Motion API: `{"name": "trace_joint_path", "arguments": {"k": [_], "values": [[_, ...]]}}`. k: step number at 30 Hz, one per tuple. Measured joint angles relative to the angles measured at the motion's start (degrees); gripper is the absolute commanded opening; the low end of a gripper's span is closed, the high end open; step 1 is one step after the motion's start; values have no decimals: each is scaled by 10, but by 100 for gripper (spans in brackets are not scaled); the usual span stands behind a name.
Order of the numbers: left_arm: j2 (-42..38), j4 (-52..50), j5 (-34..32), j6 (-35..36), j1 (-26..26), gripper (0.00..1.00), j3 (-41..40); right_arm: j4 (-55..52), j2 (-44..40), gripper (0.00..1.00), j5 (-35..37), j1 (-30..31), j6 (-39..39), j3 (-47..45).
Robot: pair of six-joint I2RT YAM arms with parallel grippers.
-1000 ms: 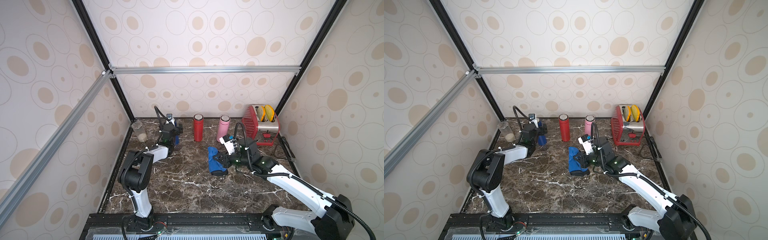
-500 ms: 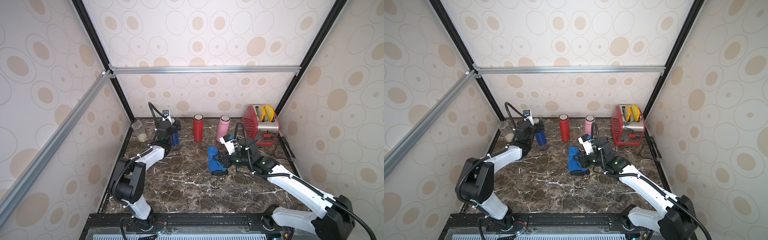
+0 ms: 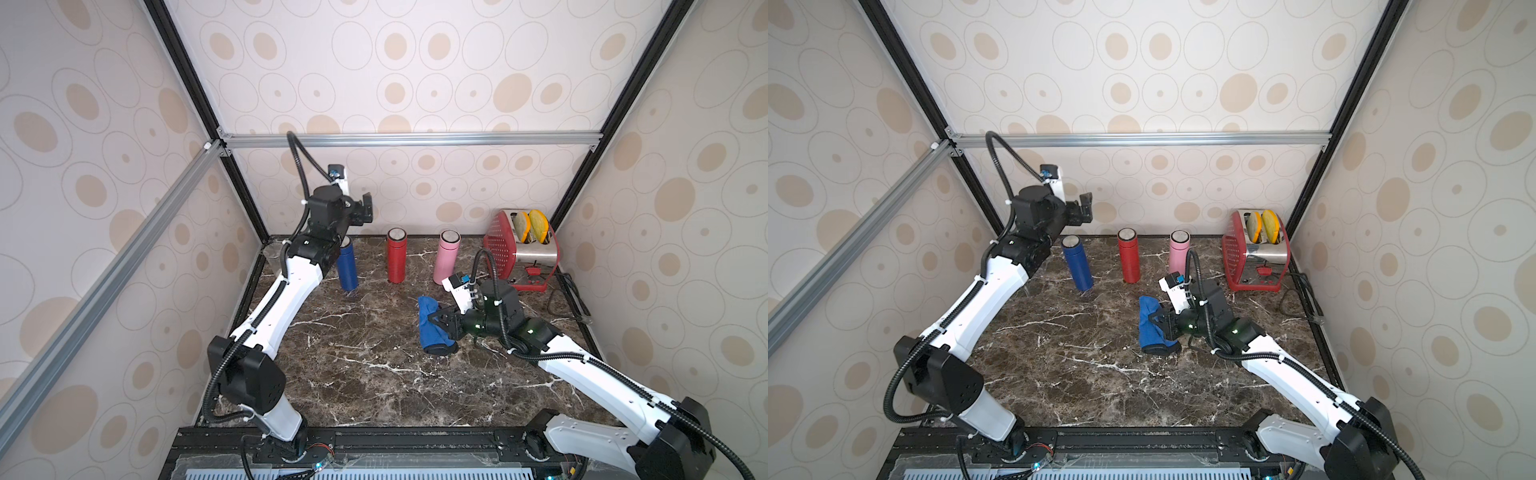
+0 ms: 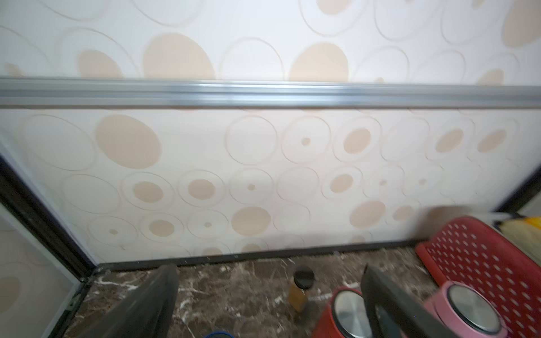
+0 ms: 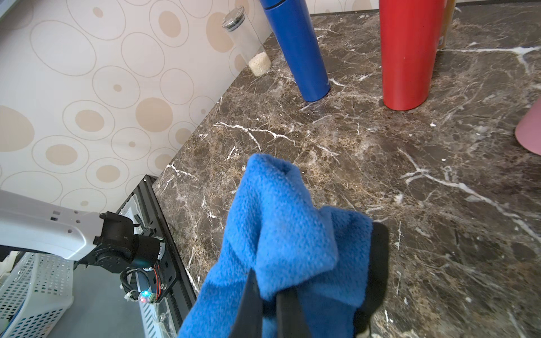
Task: Wipe the surface of the thermos
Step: Pick up the thermos from the center of the board.
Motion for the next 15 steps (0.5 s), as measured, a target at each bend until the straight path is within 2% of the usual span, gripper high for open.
{"name": "trace_joint_path", "arguments": {"k": [3, 6, 15], "values": [[75, -86, 37, 3, -17, 99, 118, 0, -14, 0, 3, 0, 0, -5], [138, -160, 69, 6, -28, 99, 188, 0, -28, 0, 6, 0, 0, -11], [251, -287, 96, 7, -33, 99, 241, 0, -36, 0, 13, 0, 0, -17]]}}
